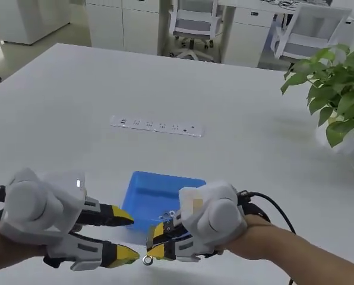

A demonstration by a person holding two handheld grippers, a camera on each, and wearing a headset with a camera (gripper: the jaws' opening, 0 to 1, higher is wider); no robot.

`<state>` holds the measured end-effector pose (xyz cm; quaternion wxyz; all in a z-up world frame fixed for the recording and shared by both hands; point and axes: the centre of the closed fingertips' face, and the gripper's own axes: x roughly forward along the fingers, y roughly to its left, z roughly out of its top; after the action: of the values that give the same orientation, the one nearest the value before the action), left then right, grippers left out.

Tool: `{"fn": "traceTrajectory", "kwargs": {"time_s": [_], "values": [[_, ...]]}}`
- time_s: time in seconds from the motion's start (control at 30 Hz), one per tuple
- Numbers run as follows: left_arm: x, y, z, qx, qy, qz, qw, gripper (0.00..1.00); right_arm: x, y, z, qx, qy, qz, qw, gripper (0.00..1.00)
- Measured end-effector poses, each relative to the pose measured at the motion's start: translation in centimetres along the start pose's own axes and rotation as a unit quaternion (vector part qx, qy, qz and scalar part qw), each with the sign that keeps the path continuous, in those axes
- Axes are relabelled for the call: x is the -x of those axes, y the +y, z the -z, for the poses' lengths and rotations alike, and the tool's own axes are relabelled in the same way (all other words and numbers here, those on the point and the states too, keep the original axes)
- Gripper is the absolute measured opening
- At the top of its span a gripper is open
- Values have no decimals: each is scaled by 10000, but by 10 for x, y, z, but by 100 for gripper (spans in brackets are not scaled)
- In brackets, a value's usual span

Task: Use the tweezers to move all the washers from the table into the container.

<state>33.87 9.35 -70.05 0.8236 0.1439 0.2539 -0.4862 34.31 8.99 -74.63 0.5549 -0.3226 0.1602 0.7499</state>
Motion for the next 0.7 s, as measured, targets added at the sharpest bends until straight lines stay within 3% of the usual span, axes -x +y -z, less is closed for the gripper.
{"fn": "traceTrajectory", "kwargs": {"time_s": [0.47, 0.7], "values": [[8, 4, 2, 522, -393, -281, 9975, 70, 25, -14, -14, 11, -80, 69, 9999, 9], [9, 6, 4, 716, -437, -416, 9956, 80, 36, -25, -20, -74, -158, 186, 9997, 9]]}}
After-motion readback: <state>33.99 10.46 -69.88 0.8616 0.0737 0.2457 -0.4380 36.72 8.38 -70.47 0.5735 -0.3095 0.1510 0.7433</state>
